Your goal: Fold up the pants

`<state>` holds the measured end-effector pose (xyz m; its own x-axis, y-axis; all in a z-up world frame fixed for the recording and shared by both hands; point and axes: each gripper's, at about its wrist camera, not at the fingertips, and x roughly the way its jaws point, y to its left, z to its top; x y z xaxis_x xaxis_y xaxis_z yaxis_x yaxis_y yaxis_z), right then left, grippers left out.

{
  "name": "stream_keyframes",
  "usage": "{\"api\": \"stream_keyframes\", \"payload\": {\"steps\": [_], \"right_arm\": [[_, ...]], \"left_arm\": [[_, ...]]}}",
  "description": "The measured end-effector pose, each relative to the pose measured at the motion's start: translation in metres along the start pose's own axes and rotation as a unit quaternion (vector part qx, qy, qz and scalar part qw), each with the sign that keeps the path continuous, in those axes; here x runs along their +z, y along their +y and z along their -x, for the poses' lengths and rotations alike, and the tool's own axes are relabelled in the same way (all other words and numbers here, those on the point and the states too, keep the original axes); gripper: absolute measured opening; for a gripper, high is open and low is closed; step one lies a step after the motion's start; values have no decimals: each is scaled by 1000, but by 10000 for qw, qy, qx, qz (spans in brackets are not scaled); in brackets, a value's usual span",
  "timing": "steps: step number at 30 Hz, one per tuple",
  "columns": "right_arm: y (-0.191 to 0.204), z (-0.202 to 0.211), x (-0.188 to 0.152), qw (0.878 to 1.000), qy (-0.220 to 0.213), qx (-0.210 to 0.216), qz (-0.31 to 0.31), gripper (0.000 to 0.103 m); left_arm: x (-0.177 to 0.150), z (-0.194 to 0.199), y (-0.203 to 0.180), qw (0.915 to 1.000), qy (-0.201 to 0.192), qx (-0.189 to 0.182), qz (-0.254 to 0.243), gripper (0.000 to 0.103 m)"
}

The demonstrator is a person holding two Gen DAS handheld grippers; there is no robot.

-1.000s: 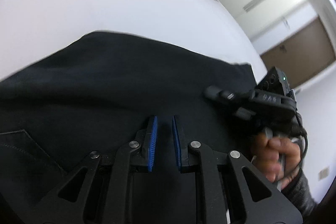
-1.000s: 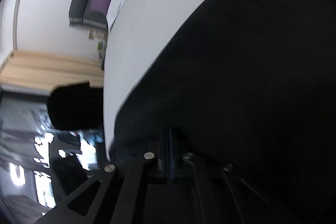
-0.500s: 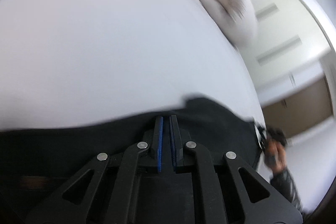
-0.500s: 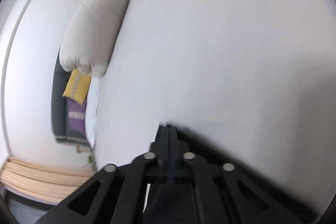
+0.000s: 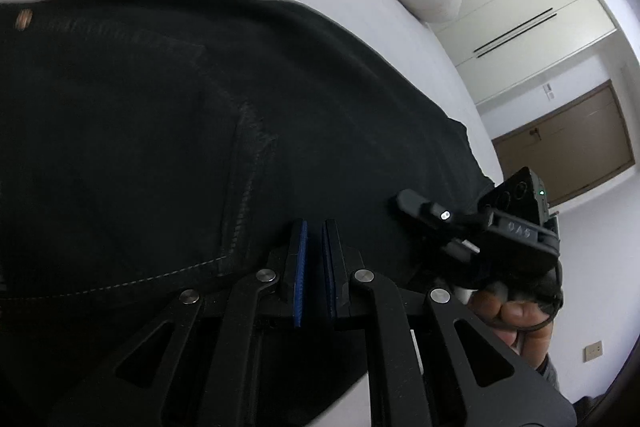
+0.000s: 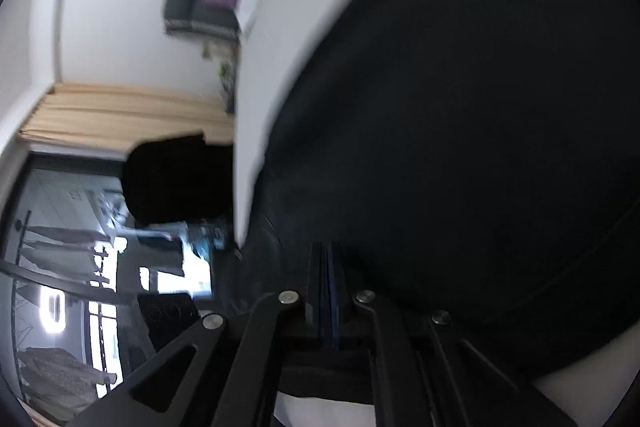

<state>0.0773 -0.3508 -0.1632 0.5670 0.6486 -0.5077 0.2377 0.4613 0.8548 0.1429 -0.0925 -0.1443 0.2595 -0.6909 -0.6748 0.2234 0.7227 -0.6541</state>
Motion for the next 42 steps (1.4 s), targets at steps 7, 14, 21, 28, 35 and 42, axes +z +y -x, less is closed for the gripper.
{"api": "stream_keyframes", "payload": {"steps": [7,14,21,28,35,42], "right_arm": [[-71,116,70,9849,-1603,-414,-498,0],[-167,268,104,9341,-3206,-1087,-1133,0],[-156,345,64,9098,-3893,-764,-1223,54],[-157,282,34,9332,-3188,-488,-1584,54],[-163,274,62,9305,-3186,-385,-1767,52],[-166,277,101,9338,-3093,-255,-1779,38]], "left_arm": [[-9,19,23,9996,-164,-135,209,8],[-18,-2,17,9997,-165,-82,154,8],[-23,-6,6,9997,-206,4,153,8],[-26,-9,2,9997,-220,94,105,8],[-30,-9,-1,9996,-237,117,91,8],[-30,-11,-1,9996,-237,108,84,8]]}}
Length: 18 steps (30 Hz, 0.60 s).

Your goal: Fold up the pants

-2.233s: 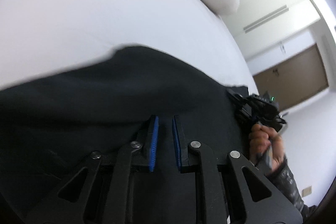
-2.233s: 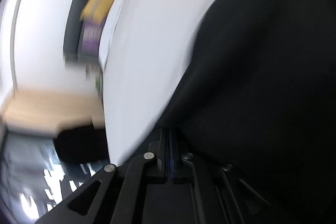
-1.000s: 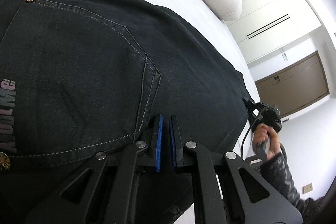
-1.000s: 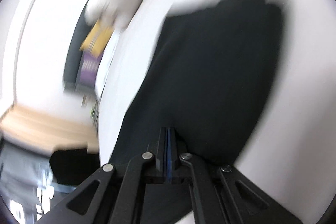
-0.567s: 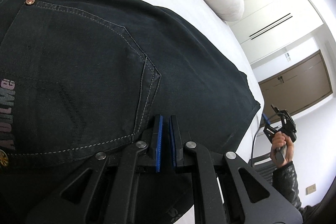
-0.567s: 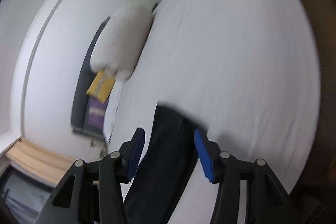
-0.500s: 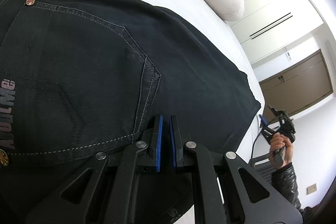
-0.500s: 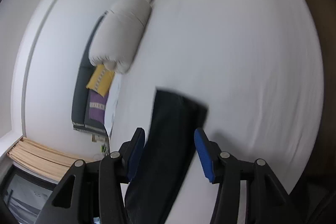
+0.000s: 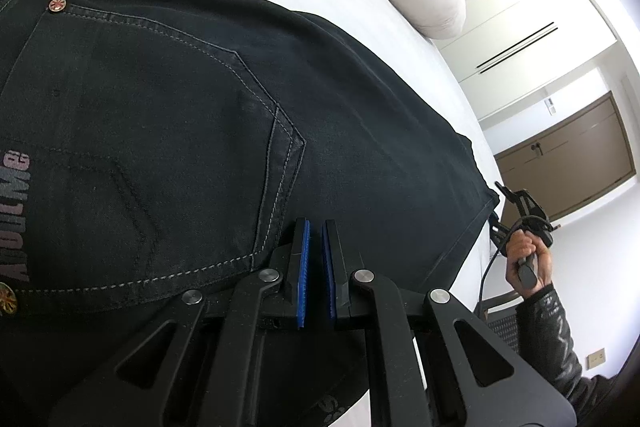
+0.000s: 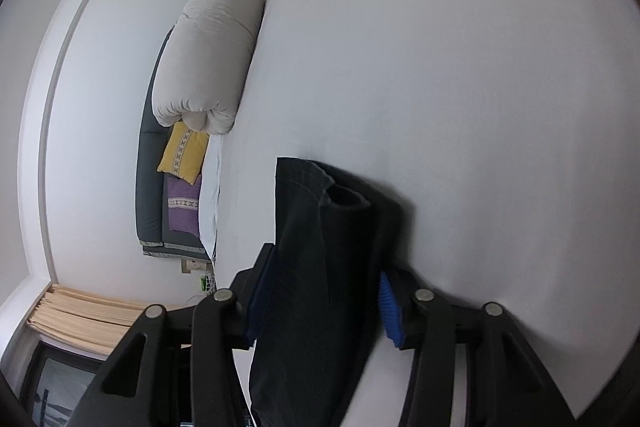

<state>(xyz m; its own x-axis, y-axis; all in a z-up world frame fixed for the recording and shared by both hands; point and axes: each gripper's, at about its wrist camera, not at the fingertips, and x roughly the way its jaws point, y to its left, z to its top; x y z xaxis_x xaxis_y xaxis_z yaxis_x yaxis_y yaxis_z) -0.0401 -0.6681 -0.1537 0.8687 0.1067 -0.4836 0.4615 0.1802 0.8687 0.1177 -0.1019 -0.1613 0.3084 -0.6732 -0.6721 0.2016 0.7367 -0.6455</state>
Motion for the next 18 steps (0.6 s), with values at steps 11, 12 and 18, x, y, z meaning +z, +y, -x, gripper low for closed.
{"api": "stream_keyframes", "payload": {"steps": [11,12,18], "right_arm": [[32,-5,-3,9936,23,-421,1046,7],[46,-3,-9,9892,22,-487,1382,7],[143,-20,-131,8896,355,-1107,4416,7]], "left_arm": [[0,2,-4,10000,3,64,-48,8],[1,3,-8,9998,4,130,-116,8],[9,7,-30,9995,-113,127,-249,8]]}}
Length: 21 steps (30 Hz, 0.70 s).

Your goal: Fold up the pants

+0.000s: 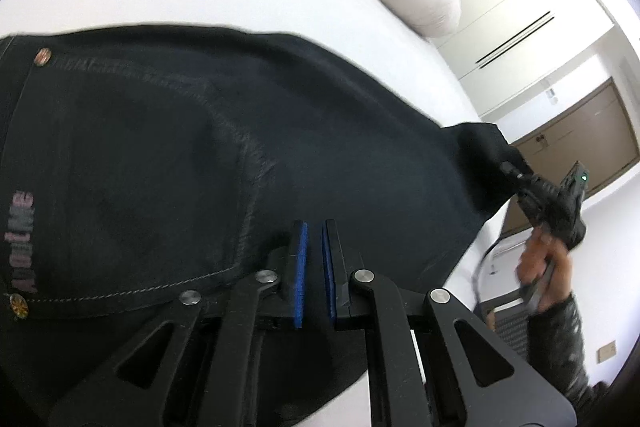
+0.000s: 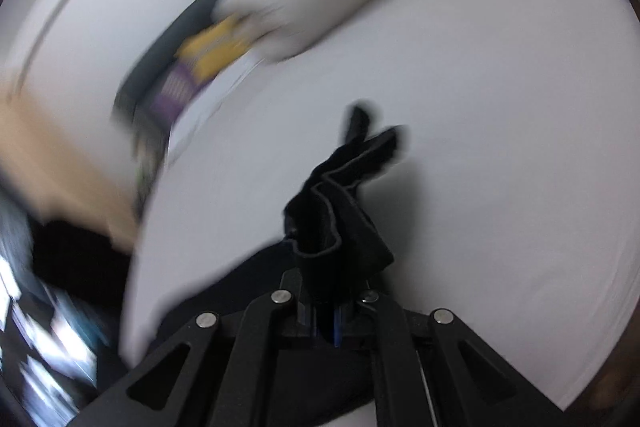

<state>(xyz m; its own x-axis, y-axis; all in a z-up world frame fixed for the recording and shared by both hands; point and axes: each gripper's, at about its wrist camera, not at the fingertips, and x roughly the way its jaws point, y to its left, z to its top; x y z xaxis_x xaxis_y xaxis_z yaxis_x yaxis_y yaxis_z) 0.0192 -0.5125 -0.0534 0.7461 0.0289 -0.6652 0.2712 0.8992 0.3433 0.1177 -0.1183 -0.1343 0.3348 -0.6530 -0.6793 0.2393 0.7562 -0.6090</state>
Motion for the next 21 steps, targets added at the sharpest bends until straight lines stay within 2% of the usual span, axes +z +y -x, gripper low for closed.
{"api": "stream_keyframes", "payload": {"steps": [1,3,5,8,9,11,12,13,17,21], "right_arm": [[27,-5,-12,9979,106,-124,623,7],[64,-23,-40,9878,435,-343,1456,7],[75,-41,-58,9807,635,-583,1757,7],[83,-62,-77,9627,765,-1075,2361,7],[87,-64,-82,9556,729,-1185,2599,6],[90,-64,-87,9456,668,-1319,2899,6],[90,-62,-88,9421,621,-1361,3000,6],[93,-61,-91,9380,572,-1412,3114,6],[105,-53,-99,9199,266,-1660,3542,7],[123,-41,-109,8945,-162,-1865,4061,7]], "left_arm": [[2,0,-3,10000,-3,-55,6,8],[5,-3,-9,9998,19,-201,81,8],[7,-5,-9,9992,54,-322,240,8],[10,-13,-11,9979,174,-461,409,11],[11,-15,-12,9976,188,-496,453,18],[15,-22,-14,9958,210,-634,627,44],[17,-23,-15,9951,201,-666,706,72],[21,-26,-19,9940,145,-724,807,80],[47,-54,-44,9891,396,-1085,908,80],[69,-91,-76,9845,774,-1311,875,80]]}}
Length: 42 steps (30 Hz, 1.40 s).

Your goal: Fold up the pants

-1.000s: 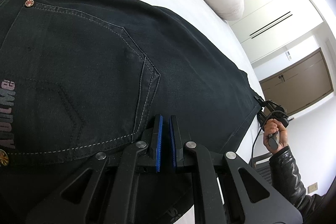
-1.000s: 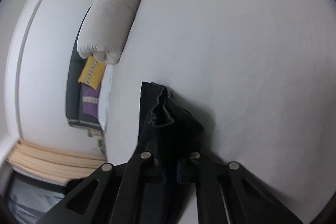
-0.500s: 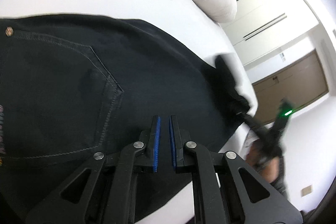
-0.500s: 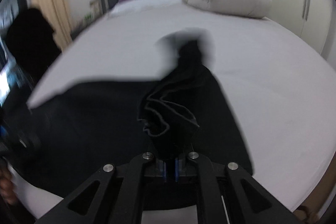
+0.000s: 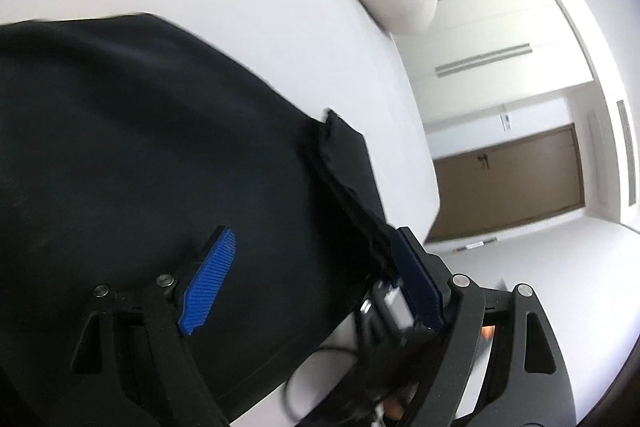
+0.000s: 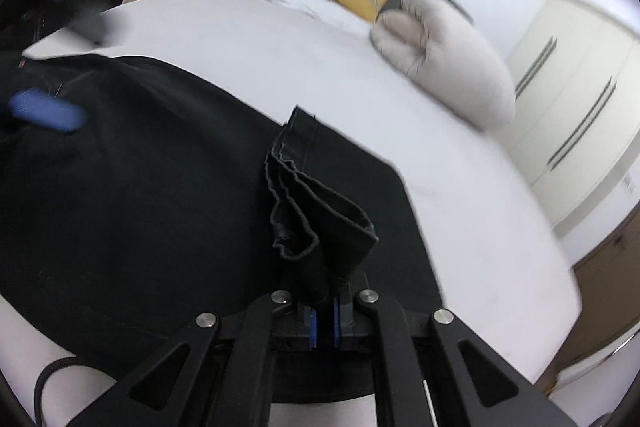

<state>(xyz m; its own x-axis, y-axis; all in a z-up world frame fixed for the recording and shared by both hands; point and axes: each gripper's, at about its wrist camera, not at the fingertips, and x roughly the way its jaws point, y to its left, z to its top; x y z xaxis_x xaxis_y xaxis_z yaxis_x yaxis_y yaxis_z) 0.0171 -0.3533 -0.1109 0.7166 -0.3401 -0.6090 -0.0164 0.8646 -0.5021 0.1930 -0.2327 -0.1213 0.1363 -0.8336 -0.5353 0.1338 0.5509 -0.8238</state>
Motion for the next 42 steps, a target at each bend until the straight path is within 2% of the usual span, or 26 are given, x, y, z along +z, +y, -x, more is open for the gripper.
{"api": "stream_keyframes", "payload": {"steps": [6,10,12,13,14,15,19,24,29,36,39,42], "right_arm": [[18,17,0,9974,-373,-250,557,7],[26,23,1,9956,-502,-321,718,7],[30,24,1,9952,-521,-316,765,7],[31,24,1,9949,-521,-312,806,7],[37,26,-2,9945,-538,-312,845,7],[40,29,0,9938,-621,-281,877,7],[52,38,2,9907,-718,-267,1126,7],[60,45,6,9851,-837,-196,1491,7],[82,63,18,9784,-961,38,1832,7],[131,65,15,9648,-957,451,2406,7],[140,64,16,9629,-933,536,2475,7],[152,65,19,9603,-939,583,2561,7]], "left_arm": [[26,-54,-19,9984,552,-62,80,80],[37,-72,-14,9968,757,-31,239,80],[41,-74,-7,9960,856,-19,248,76],[40,-76,-6,9955,921,-36,200,57],[41,-79,-7,9950,979,-51,177,42],[36,-79,-3,9941,1066,-98,171,22],[34,-67,-7,9953,946,-147,-120,8],[30,-37,-18,9945,805,-14,-668,6],[25,-3,-9,9931,723,219,-898,6],[23,19,25,9942,618,621,-630,6],[22,22,28,9927,545,813,-700,6],[23,18,28,9929,492,849,-677,6]]}}
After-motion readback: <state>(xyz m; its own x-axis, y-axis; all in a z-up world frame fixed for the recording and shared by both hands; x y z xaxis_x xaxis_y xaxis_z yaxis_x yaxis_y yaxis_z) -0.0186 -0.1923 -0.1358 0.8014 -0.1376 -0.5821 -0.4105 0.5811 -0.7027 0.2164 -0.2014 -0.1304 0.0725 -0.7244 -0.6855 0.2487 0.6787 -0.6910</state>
